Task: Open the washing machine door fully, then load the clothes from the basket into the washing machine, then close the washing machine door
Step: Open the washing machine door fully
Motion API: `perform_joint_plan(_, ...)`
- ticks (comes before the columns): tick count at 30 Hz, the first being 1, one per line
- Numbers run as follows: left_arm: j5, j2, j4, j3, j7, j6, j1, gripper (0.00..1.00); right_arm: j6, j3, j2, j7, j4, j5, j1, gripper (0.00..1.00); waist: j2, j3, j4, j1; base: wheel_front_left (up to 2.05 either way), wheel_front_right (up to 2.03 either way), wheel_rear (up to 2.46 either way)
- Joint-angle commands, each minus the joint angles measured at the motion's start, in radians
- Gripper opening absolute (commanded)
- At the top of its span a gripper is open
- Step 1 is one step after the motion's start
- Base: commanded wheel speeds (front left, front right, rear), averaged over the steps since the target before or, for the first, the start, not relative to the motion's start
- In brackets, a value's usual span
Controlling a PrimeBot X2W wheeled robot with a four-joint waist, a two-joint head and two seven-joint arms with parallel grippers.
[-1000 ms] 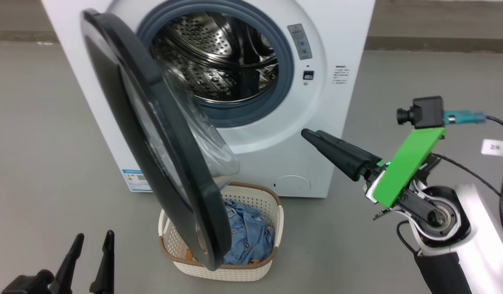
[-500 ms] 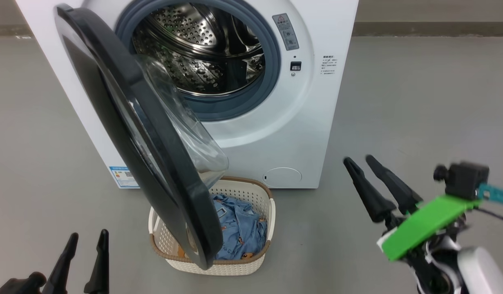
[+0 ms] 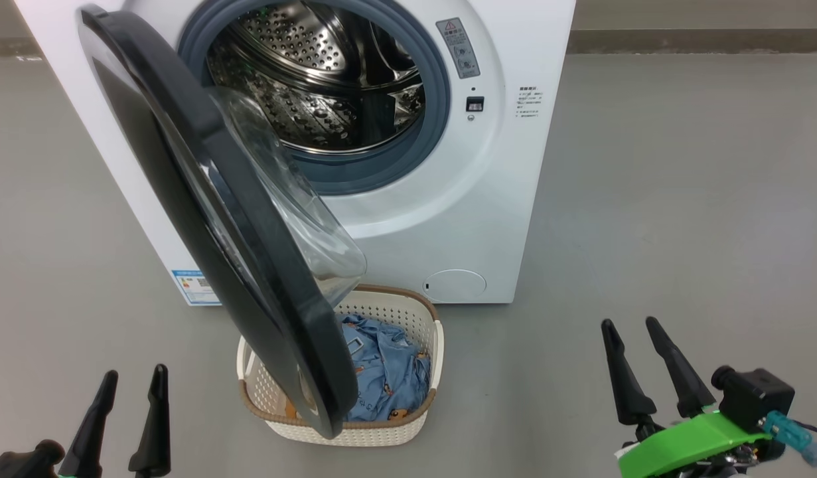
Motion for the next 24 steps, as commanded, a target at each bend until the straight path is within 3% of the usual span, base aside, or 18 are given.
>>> perform_joint_plan(1,0.01,0.022,-0.024,0.044,-0.008,-0.006,-0.016,1.0,0.006,0.012,-0.002,-0.038,0.002,-0.029,-0.012,1.0,0.0,0.0,-0.002,0.0,0.0,0.0,0.0)
perform_joint_plan(9,0.018,0.016,-0.014,0.047,-0.008,-0.014,-0.023,1.0,0.006,-0.041,0.007,-0.1,0.113,-0.13,-0.041,1.0,0.0,-0.002,0.001,0.0,0.0,0.0,0.0)
perform_joint_plan(24,0.029,0.008,0.002,0.056,-0.008,-0.019,-0.029,1.0,0.006,-0.028,0.011,-0.102,0.145,-0.194,-0.069,1.0,0.0,-0.008,0.005,0.0,0.0,0.0,0.0)
